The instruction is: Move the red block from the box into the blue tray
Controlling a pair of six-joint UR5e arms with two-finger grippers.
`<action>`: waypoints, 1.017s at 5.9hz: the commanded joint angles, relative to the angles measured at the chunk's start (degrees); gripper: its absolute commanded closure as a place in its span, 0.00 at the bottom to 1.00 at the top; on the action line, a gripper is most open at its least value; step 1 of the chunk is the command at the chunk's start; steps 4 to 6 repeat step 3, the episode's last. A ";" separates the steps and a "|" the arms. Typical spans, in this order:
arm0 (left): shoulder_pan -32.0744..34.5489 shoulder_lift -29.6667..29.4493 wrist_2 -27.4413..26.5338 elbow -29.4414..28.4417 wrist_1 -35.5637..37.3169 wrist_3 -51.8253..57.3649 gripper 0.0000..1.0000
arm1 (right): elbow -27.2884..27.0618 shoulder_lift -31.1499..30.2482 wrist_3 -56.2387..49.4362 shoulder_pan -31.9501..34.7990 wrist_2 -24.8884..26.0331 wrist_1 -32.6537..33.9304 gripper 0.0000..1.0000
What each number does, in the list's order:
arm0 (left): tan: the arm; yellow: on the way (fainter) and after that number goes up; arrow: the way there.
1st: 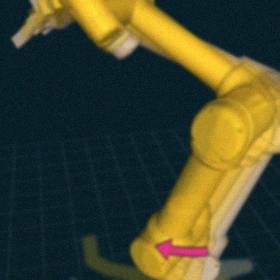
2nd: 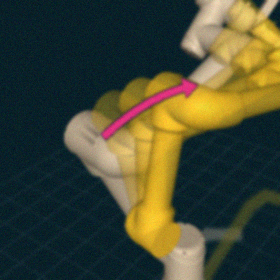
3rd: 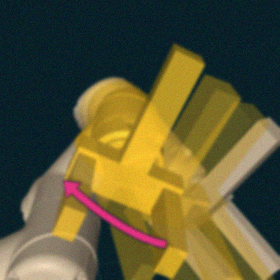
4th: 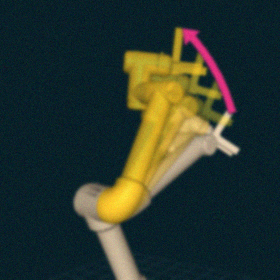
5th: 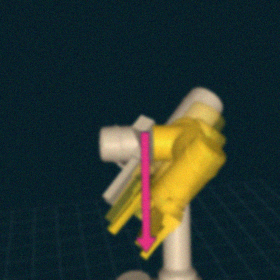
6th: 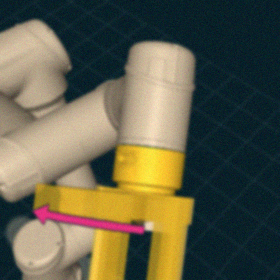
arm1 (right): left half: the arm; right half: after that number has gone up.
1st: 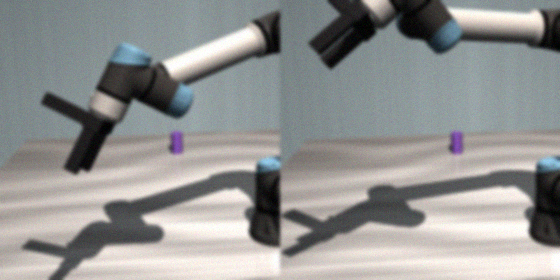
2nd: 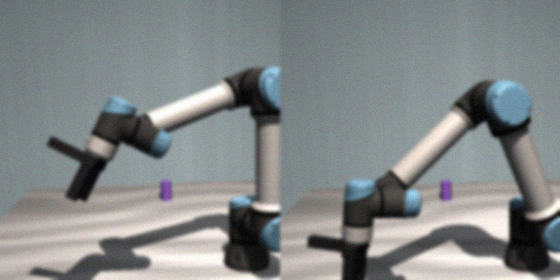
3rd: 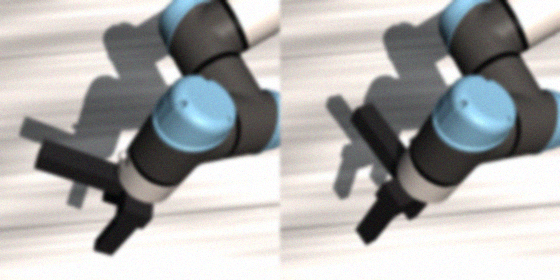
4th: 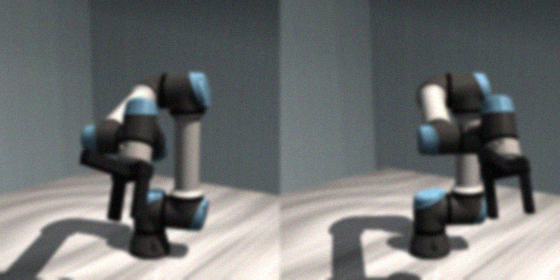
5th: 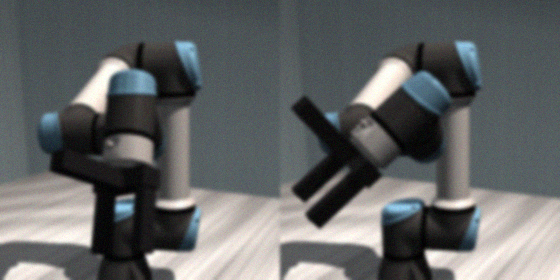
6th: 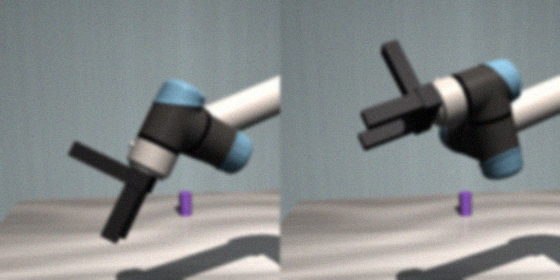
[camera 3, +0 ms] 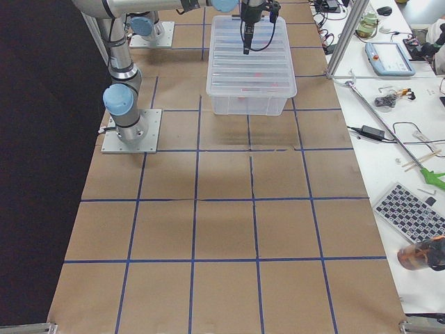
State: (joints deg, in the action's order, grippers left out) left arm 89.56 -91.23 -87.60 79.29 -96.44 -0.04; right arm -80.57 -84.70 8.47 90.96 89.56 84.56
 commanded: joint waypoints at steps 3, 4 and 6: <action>-0.09 -0.79 0.06 -0.89 -0.07 0.12 0.01 | -0.20 0.06 -0.12 0.01 0.00 -0.01 0.00; -0.09 -0.79 0.06 -0.89 -0.07 0.12 0.01 | -0.20 0.06 -0.12 0.01 0.00 -0.01 0.00; -0.09 -0.79 0.06 -0.89 -0.07 0.12 0.01 | -0.20 0.06 -0.12 0.01 0.00 -0.01 0.00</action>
